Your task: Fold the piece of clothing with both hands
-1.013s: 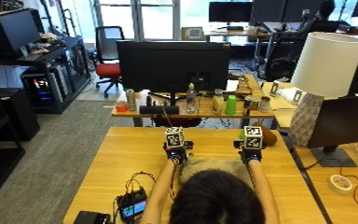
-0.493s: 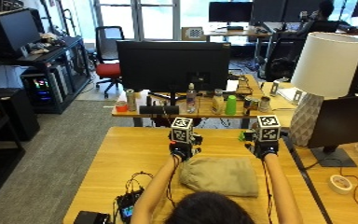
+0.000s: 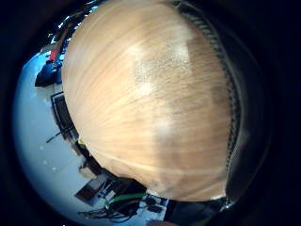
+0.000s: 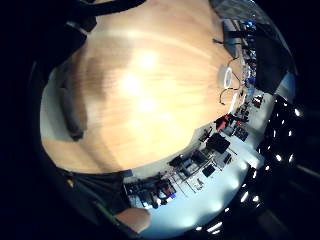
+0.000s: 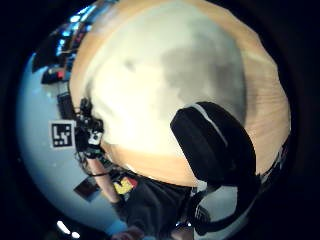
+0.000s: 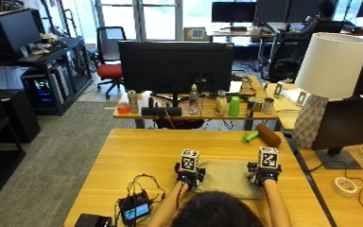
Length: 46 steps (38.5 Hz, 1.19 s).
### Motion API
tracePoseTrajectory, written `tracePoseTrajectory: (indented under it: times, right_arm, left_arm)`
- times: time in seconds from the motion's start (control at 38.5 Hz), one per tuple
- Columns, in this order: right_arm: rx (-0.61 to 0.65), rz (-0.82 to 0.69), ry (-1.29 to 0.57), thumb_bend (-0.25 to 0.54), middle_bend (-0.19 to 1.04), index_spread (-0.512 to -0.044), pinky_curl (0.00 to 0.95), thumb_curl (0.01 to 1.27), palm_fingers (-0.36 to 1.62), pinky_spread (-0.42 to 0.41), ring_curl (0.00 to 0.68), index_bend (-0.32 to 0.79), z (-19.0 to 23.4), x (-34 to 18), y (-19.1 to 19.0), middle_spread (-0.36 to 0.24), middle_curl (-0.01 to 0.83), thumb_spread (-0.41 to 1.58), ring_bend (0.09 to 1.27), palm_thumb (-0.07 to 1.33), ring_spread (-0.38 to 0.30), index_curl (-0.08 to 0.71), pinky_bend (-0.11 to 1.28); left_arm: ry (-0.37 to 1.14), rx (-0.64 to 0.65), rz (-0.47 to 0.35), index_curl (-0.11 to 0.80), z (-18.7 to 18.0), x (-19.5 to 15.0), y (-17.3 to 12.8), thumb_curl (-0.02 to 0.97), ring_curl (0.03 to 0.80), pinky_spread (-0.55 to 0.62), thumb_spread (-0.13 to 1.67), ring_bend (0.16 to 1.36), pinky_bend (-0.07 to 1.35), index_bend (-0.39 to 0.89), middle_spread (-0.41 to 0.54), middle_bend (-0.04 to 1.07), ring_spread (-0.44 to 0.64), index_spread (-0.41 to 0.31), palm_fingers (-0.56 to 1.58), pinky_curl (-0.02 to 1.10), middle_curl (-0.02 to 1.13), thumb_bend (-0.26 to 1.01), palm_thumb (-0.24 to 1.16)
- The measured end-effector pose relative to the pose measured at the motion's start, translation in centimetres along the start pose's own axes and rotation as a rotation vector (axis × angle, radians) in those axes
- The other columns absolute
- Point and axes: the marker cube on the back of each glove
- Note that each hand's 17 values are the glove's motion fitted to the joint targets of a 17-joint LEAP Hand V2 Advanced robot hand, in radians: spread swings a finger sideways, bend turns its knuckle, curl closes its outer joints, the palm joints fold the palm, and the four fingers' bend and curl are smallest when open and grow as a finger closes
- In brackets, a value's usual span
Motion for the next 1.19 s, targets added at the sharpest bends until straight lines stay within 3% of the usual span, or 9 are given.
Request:
tracePoseTrajectory:
  times: [0.1,0.34,0.42,0.52,0.62,0.73,0.96,1.06,1.19]
  right_arm:
    - [-0.039,0.0,-0.013,-0.015,0.15,-0.409,0.418,0.17,0.19,0.081,0.393,0.09,2.2,0.0,-1.3,-0.118,0.354,1.3,0.54,0.5,-0.028,0.141,0.77]
    - [0.077,-0.019,-0.017,-0.001,0.21,-0.379,0.403,0.19,0.31,0.012,0.377,0.06,4.0,-0.8,-3.2,-0.12,0.346,1.27,0.6,0.56,-0.048,0.12,0.82]
    - [0.139,-0.004,-0.044,0.016,0.25,-0.365,0.406,0.21,0.49,-0.081,0.385,0.04,4.0,-1.2,-3.3,-0.117,0.36,1.26,0.64,0.61,-0.088,0.102,0.87]
    - [0.234,-0.001,-0.065,0.068,0.32,-0.335,0.387,0.24,0.84,-0.178,0.395,0.08,3.7,-1.7,-3.3,-0.117,0.39,1.21,0.72,0.76,-0.15,0.114,0.83]
    - [0.333,-0.014,-0.053,0.106,0.35,-0.307,0.39,0.27,1.1,-0.231,0.422,0.09,3.2,-2.5,-3.6,-0.134,0.412,1.14,0.78,0.88,-0.189,0.134,0.8]
    - [0.4,-0.05,-0.042,0.136,0.35,-0.289,0.414,0.3,1.21,-0.259,0.455,0.12,2.8,-3.2,-4.0,-0.144,0.429,1.08,0.8,0.99,-0.21,0.175,0.8]
    - [0.29,-0.069,-0.008,0.101,0.4,-0.27,0.419,0.31,1.29,-0.287,0.467,0.16,2.4,-3.5,-3.3,-0.155,0.464,0.99,0.78,1.04,-0.223,0.243,0.74]
    - [0.26,-0.05,0.025,0.09,0.42,-0.266,0.419,0.31,1.3,-0.29,0.465,0.18,1.4,-3.1,-2.9,-0.16,0.478,1.01,0.76,1.06,-0.225,0.273,0.72]
    - [0.167,-0.033,0.058,0.072,0.43,-0.264,0.426,0.3,1.3,-0.294,0.466,0.17,0.0,-2.4,-1.6,-0.162,0.488,1.03,0.75,1.06,-0.226,0.3,0.73]
  left_arm:
    - [-0.022,0.01,0.006,0.304,0.5,-0.1,-0.2,0.191,0.304,0.45,1.29,0.49,0.44,0.13,0.179,0.17,0.44,-0.07,-0.11,0.36,0.23,-0.03,0.02]
    - [0.049,-0.026,0.023,0.289,1.1,-0.3,-0.5,0.184,0.281,0.45,1.29,0.46,0.44,0.14,0.171,0.16,0.47,-0.062,-0.09,0.35,0.23,-0.01,0.0]
    - [0.066,-0.021,0.017,0.289,1.1,-0.3,-0.7,0.186,0.273,0.45,1.29,0.44,0.44,0.15,0.163,0.15,0.47,-0.063,-0.09,0.35,0.23,-0.01,0.01]
    - [0.062,-0.049,0.01,0.291,0.9,-0.2,-0.2,0.185,0.266,0.44,1.28,0.42,0.43,0.16,0.148,0.15,0.48,-0.068,-0.08,0.35,0.23,-0.01,0.01]
    - [0.05,-0.018,0.008,0.298,0.5,-0.1,-0.5,0.187,0.268,0.43,1.29,0.43,0.44,0.17,0.14,0.14,0.47,-0.069,-0.04,0.35,0.22,-0.01,0.02]
    - [0.059,-0.019,0.018,0.312,0.4,0.0,-0.4,0.187,0.271,0.41,1.29,0.45,0.45,0.19,0.134,0.14,0.46,-0.079,0.01,0.35,0.22,-0.01,0.03]
    - [0.076,0.06,0.055,0.337,0.0,0.0,-0.9,0.19,0.274,0.37,1.29,0.46,0.47,0.19,0.118,0.15,0.44,-0.083,0.05,0.35,0.21,-0.01,0.06]
    - [0.157,0.048,0.091,0.346,0.0,0.1,-0.5,0.19,0.274,0.35,1.3,0.47,0.48,0.19,0.116,0.14,0.43,-0.084,0.06,0.36,0.21,-0.01,0.07]
    - [0.285,0.127,0.22,0.353,-0.6,0.4,-0.5,0.194,0.276,0.32,1.3,0.48,0.48,0.19,0.114,0.14,0.41,-0.083,0.07,0.36,0.21,0.0,0.09]
